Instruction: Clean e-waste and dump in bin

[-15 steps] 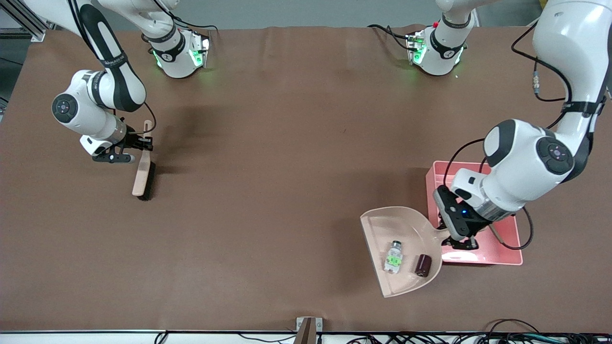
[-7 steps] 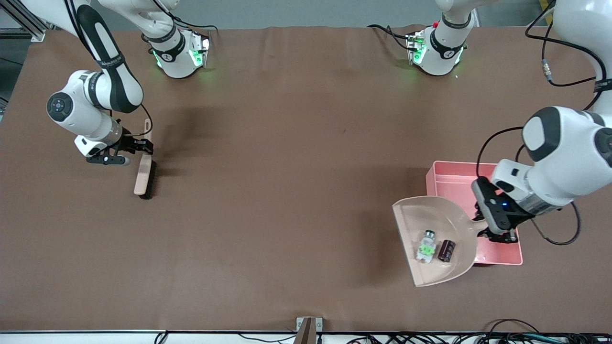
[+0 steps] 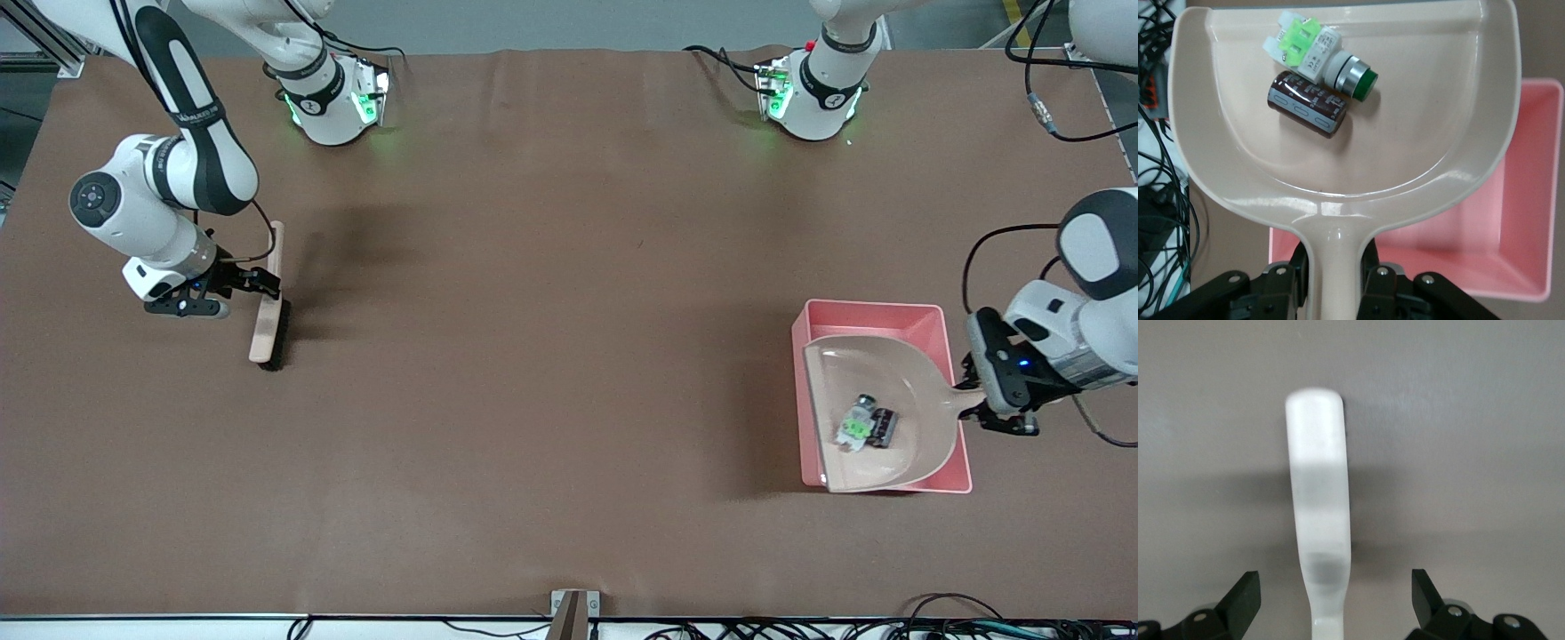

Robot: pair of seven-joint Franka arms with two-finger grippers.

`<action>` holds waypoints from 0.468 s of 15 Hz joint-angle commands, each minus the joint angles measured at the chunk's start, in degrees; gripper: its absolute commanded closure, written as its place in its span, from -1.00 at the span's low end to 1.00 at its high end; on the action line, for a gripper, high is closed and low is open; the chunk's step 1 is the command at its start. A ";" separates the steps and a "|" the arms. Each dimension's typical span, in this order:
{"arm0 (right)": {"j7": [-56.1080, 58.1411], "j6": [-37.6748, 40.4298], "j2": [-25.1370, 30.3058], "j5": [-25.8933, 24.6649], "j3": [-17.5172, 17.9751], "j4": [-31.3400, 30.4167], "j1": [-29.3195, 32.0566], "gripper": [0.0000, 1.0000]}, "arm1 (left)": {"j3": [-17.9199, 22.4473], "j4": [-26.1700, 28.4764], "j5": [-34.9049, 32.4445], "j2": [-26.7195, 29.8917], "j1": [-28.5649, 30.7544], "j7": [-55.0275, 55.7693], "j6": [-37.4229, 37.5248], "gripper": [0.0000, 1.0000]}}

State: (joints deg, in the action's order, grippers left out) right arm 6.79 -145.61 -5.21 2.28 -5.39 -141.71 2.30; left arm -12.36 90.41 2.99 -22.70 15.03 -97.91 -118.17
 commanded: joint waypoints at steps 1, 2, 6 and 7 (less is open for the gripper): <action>0.41 5.57 1.07 0.18 0.47 3.79 0.51 -1.00 | 4.08 1.34 1.49 2.04 -0.62 -6.48 2.41 0.98; 0.59 9.86 2.39 0.18 0.29 6.07 0.78 -1.00 | 5.49 1.52 1.49 1.95 -0.62 -8.68 2.59 0.98; 0.33 35.34 2.75 0.10 0.29 22.40 0.52 -1.00 | 10.68 1.43 -0.25 0.73 -0.79 -13.01 2.51 0.98; 0.06 40.09 2.84 0.10 0.46 26.44 0.17 -1.00 | 11.21 1.26 -2.70 0.38 -1.05 -13.01 2.42 0.98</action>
State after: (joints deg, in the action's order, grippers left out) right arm 6.82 -114.30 -2.37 2.28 -5.41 -123.00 2.32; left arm -2.89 91.60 2.57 -22.70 15.00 -109.96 -116.28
